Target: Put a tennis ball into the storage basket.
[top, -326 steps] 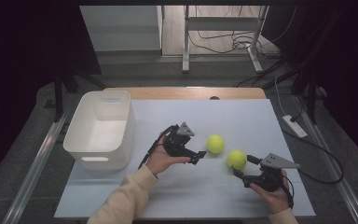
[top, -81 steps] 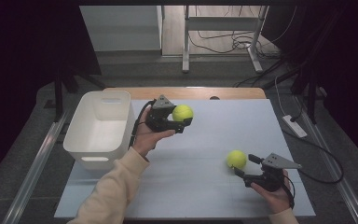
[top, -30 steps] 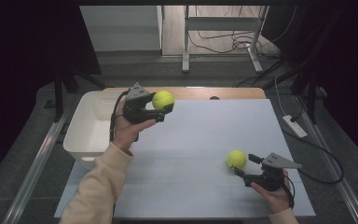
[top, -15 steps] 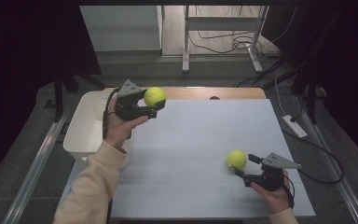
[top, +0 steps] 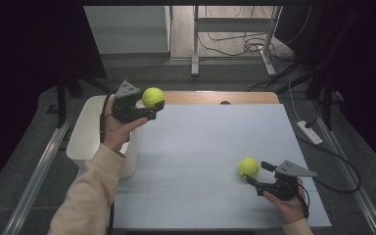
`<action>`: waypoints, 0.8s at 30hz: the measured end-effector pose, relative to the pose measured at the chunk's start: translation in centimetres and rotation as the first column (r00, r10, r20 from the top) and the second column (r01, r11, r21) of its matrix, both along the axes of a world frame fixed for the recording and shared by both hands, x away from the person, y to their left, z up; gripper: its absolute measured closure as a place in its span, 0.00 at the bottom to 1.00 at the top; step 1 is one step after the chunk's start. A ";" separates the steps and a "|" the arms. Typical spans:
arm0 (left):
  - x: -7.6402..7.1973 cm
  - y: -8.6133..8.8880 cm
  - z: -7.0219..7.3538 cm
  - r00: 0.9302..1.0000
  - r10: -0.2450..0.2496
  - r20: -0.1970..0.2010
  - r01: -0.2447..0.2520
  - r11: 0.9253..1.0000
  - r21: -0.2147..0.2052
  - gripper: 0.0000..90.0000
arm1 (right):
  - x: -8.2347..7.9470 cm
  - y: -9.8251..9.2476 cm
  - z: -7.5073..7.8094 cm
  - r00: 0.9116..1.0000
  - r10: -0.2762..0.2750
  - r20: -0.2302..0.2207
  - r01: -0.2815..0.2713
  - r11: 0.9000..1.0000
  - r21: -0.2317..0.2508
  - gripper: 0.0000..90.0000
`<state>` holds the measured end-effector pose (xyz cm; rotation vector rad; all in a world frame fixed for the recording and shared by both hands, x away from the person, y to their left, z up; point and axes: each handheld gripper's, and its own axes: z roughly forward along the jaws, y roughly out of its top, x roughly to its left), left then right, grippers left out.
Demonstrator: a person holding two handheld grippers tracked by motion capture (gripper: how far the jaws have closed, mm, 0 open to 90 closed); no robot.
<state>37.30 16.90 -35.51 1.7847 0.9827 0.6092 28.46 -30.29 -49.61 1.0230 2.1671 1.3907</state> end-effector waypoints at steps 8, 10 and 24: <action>0.6 1.8 0.0 0.999 0.051 -0.016 -0.051 0.999 -0.009 0.29 | 0.0 0.0 0.0 1.000 0.000 0.002 0.000 1.000 -0.003 0.20; 0.8 2.3 -0.1 0.998 0.064 -0.025 -0.064 0.998 -0.006 0.29 | 0.0 0.0 0.0 1.000 -0.001 0.003 0.001 1.000 -0.002 0.20; 1.4 4.7 -0.5 0.989 0.136 -0.058 -0.134 0.991 0.026 0.29 | -0.1 0.1 0.0 1.000 0.005 0.003 -0.005 1.000 -0.002 0.20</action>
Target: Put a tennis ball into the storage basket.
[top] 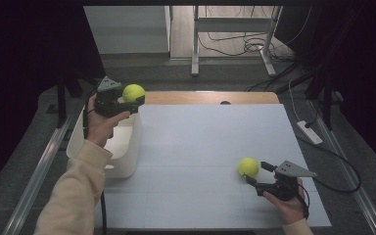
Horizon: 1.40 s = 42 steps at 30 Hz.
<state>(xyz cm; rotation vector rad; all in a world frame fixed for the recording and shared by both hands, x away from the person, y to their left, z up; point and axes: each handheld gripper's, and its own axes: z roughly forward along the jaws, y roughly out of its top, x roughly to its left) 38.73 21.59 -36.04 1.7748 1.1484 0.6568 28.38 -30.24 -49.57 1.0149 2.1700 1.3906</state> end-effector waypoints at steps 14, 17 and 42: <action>0.5 1.8 -0.5 0.997 0.068 -0.022 -0.067 0.997 0.035 0.29 | 0.0 0.0 0.0 1.000 -0.002 0.000 0.002 1.000 0.004 0.20; 0.5 2.2 -0.6 0.997 0.073 -0.026 -0.072 0.997 0.037 0.29 | 0.0 0.0 0.0 1.000 -0.003 0.000 0.003 1.000 0.004 0.20; 1.7 5.3 -1.5 0.980 0.175 -0.099 -0.167 0.983 0.081 0.29 | 0.1 0.0 -0.1 1.000 -0.003 -0.003 0.003 1.000 0.000 0.20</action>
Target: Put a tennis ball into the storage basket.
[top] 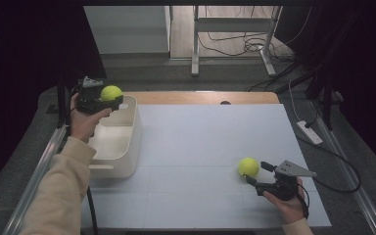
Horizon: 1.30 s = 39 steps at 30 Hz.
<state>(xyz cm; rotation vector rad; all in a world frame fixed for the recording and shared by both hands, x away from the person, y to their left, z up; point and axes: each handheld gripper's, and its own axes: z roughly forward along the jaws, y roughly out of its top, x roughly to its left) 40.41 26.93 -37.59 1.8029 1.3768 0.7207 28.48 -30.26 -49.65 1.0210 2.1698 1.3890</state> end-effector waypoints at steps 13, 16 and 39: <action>0.7 1.1 -0.8 0.997 0.049 -0.052 -0.045 0.996 0.072 0.29 | 0.0 0.0 0.0 1.000 0.001 0.002 -0.001 1.000 -0.003 0.20; 1.0 1.5 -1.2 0.995 0.062 -0.077 -0.055 0.995 0.086 0.29 | 0.0 0.0 0.0 1.000 0.000 0.002 0.000 1.000 -0.003 0.20; 1.8 1.8 -2.5 0.985 0.088 -0.150 -0.070 0.990 0.122 0.29 | 0.0 0.0 0.0 1.000 -0.001 -0.002 0.001 1.000 -0.005 0.20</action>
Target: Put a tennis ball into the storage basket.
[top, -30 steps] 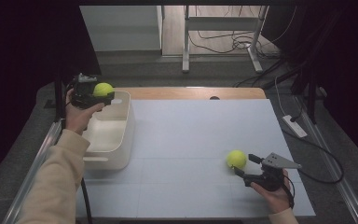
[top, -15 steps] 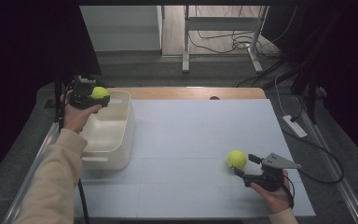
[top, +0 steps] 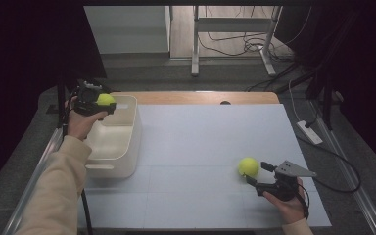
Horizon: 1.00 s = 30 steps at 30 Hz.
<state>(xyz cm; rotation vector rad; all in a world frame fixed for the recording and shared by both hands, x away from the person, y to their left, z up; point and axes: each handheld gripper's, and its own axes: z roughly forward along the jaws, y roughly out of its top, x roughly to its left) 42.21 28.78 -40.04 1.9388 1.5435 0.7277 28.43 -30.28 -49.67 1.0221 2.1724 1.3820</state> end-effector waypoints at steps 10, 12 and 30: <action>-0.9 -0.3 1.2 0.998 -0.031 0.055 0.035 0.997 -0.069 0.16 | 0.0 0.0 0.0 1.000 0.001 0.001 -0.001 1.000 0.000 0.20; -1.3 -0.6 1.3 0.996 -0.059 0.068 0.065 0.994 -0.090 0.15 | 0.0 0.0 0.0 1.000 0.002 0.001 -0.002 1.000 0.000 0.20; -4.3 -3.4 2.6 0.957 -0.237 0.168 0.273 0.929 -0.248 0.15 | 0.3 -0.1 0.0 1.000 -0.005 -0.004 0.005 1.000 0.020 0.20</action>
